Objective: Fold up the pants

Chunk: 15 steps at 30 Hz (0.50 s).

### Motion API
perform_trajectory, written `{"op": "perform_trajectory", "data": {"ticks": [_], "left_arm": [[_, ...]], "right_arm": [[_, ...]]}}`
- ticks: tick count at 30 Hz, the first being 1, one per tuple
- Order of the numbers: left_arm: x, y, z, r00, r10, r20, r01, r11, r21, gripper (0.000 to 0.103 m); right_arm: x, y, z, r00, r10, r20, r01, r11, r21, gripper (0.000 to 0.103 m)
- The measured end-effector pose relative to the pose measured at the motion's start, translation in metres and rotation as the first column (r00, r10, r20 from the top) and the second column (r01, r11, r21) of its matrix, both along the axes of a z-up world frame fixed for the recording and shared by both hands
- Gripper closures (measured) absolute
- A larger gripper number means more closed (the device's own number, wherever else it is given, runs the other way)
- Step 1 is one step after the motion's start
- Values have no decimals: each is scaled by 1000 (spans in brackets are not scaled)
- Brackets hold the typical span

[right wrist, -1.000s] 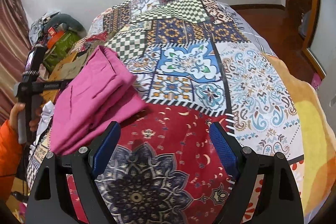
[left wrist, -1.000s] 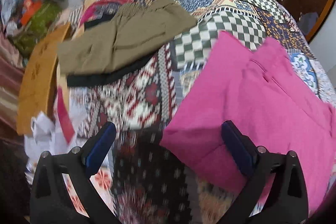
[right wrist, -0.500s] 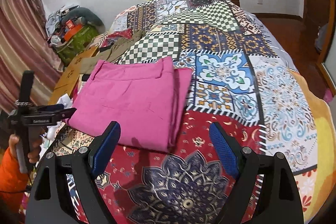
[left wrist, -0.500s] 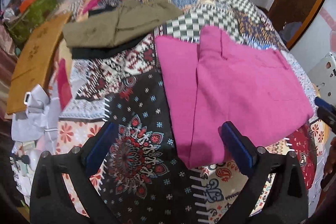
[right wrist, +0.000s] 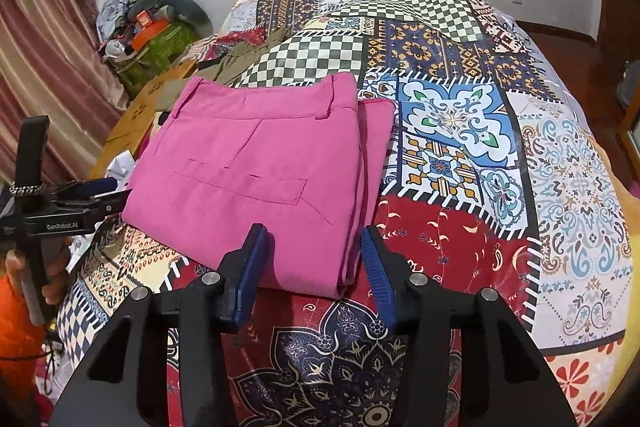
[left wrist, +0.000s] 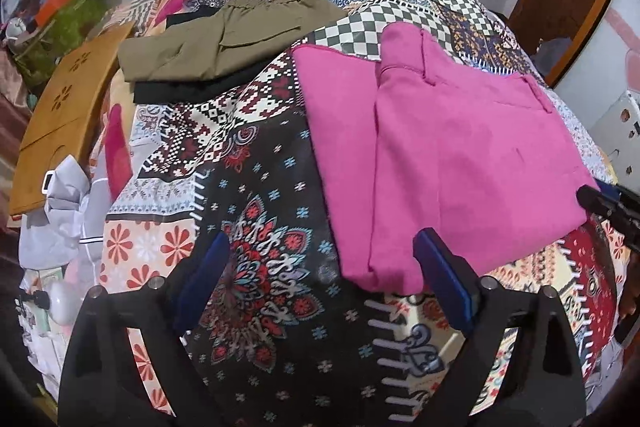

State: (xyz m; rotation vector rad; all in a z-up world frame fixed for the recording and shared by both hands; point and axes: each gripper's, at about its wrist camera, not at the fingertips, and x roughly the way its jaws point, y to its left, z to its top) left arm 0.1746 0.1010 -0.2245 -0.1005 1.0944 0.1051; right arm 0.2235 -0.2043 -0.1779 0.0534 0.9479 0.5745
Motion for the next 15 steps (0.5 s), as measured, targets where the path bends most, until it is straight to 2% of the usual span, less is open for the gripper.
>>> {"op": "perform_trajectory", "data": {"ticks": [4, 9, 15], "left_arm": [[-4, 3, 2, 1000, -7, -4, 7, 998, 55, 8], [-5, 6, 22, 999, -38, 39, 30, 983, 179, 9], [18, 6, 50, 993, -47, 107, 31, 988, 148, 8]], "right_arm": [[0, 5, 6, 1000, 23, 16, -22, 999, -49, 59], [-2, 5, 19, 997, 33, 65, -25, 992, -121, 58], [10, 5, 27, 996, 25, 89, -13, 991, -134, 55]]}}
